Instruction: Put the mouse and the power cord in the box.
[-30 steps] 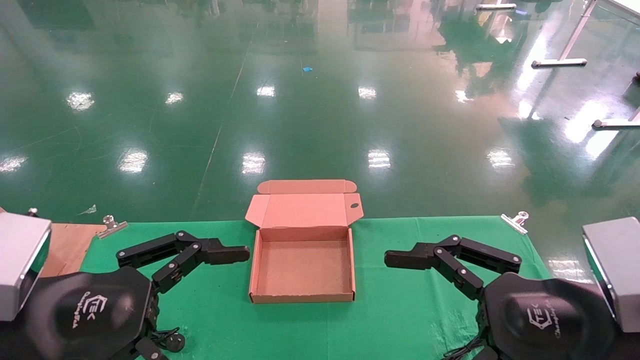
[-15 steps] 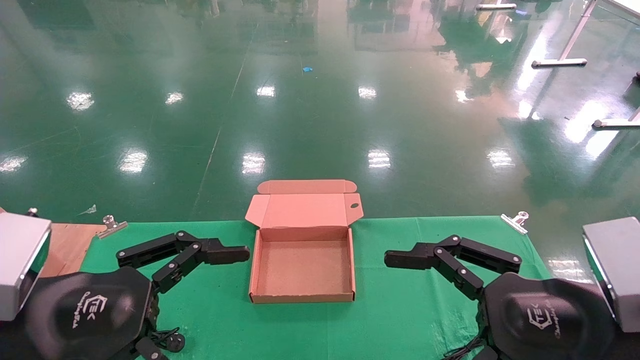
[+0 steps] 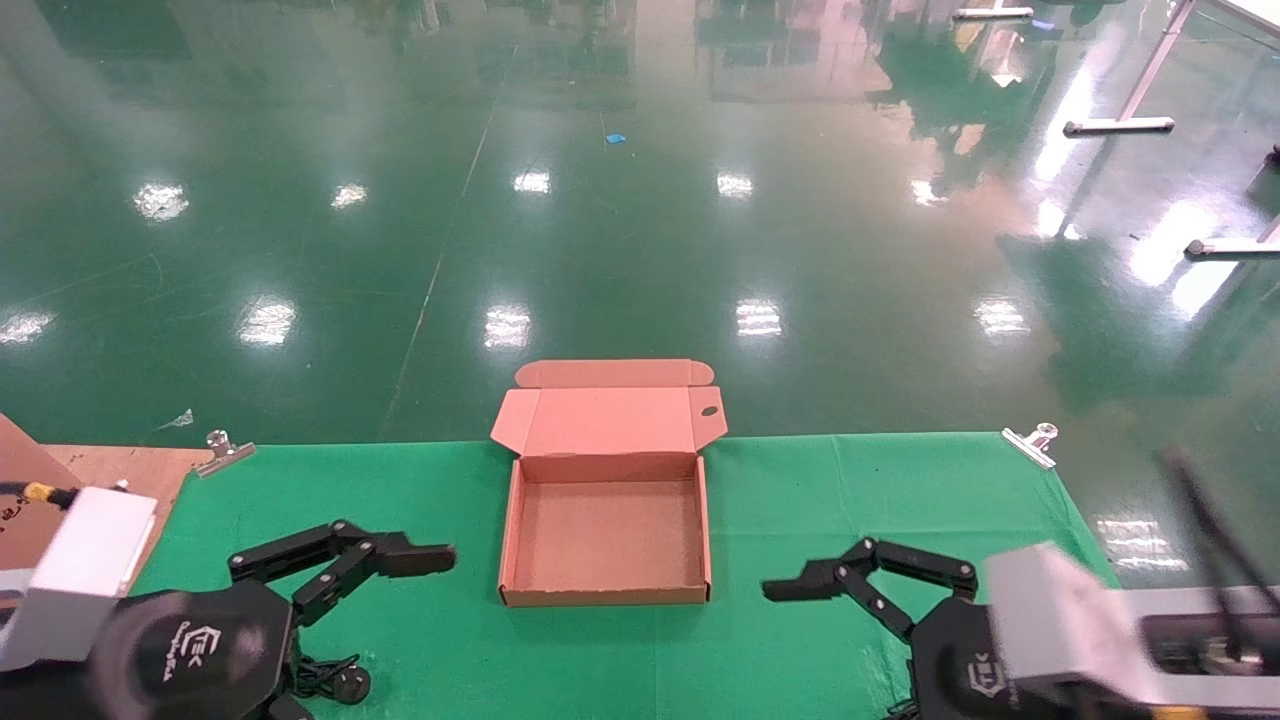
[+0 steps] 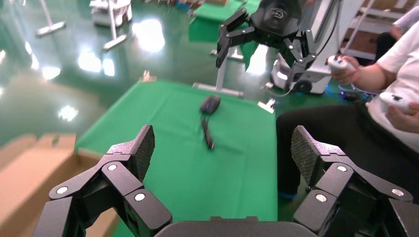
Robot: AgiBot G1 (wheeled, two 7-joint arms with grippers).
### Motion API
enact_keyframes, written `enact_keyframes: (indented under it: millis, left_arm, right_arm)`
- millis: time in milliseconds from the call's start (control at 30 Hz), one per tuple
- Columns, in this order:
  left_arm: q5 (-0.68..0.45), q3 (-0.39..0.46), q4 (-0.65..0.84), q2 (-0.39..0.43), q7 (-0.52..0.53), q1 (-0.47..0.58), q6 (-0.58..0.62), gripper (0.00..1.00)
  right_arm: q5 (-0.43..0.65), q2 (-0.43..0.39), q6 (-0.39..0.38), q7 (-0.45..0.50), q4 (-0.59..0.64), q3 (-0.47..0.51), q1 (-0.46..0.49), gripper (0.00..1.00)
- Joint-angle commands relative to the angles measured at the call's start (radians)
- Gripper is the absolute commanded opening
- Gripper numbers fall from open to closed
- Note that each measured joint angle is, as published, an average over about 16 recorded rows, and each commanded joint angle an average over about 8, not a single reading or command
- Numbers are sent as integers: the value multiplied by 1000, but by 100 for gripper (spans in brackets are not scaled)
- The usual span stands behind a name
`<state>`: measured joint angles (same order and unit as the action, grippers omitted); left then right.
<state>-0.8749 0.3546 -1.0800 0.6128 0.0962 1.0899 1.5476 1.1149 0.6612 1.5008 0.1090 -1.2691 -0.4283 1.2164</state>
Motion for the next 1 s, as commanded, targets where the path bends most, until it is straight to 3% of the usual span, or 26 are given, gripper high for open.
enact_keyframes:
  millis: [33,300,600,800,1000]
  left_arm:
    - [-22,10,45,-3,-22,0,15,100]
    - [-317,153,200,37,-142,163,16,100]
    - [-710,328,454,187,-342,396,-76,100]
    - [-876,403,659,294,-471,483,-209,100]
    - [-955,432,824,365,-546,500,-427,100]
  right_arm:
    - [66,9,4,-12,10,-25,25,100]
    - [430,97,-17,-129,58,-157,159,100]
    - [739,222,-93,-268,194,-287,239,100]
    - [853,315,-178,-366,367,-342,256,100]
    - [887,402,-257,-480,572,-363,282,100]
